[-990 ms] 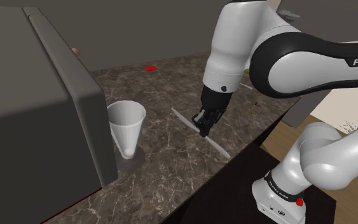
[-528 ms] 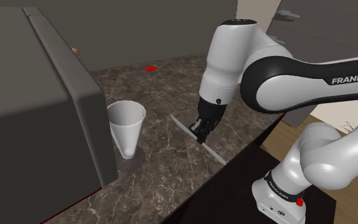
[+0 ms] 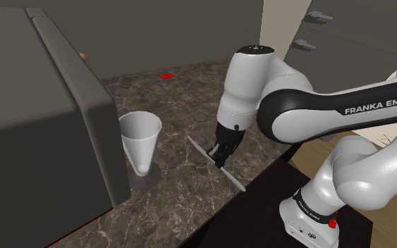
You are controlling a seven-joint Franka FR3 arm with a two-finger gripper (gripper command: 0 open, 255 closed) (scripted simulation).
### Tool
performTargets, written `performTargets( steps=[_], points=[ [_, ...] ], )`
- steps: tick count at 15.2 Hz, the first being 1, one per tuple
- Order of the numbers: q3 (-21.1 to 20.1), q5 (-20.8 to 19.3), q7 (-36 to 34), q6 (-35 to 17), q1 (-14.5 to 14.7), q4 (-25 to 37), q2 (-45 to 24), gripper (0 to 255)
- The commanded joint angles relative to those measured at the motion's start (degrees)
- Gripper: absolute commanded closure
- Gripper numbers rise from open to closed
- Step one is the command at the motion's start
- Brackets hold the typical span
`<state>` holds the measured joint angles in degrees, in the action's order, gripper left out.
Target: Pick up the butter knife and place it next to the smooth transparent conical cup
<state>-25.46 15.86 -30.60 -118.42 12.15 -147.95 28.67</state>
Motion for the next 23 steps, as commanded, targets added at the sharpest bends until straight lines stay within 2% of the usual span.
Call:
performTargets(
  steps=[1,6,14,15,20,23],
  points=[
    [-0.3,0.1,0.2,-1.8,-0.1,-1.1,-0.7,255],
    [-1.3,0.3,0.1,-6.5,-0.2,-3.4,-3.1,255],
    [-1.3,0.3,0.1,-6.6,-0.2,-3.4,-3.2,255],
    [-1.3,0.3,0.1,-6.6,-0.2,-3.4,-3.2,0],
    [-1.3,0.3,0.1,-6.6,-0.2,-3.4,-3.2,0],
    [0.2,-0.2,0.3,0.2,-0.3,0.3,-0.1,0]
  ],
)
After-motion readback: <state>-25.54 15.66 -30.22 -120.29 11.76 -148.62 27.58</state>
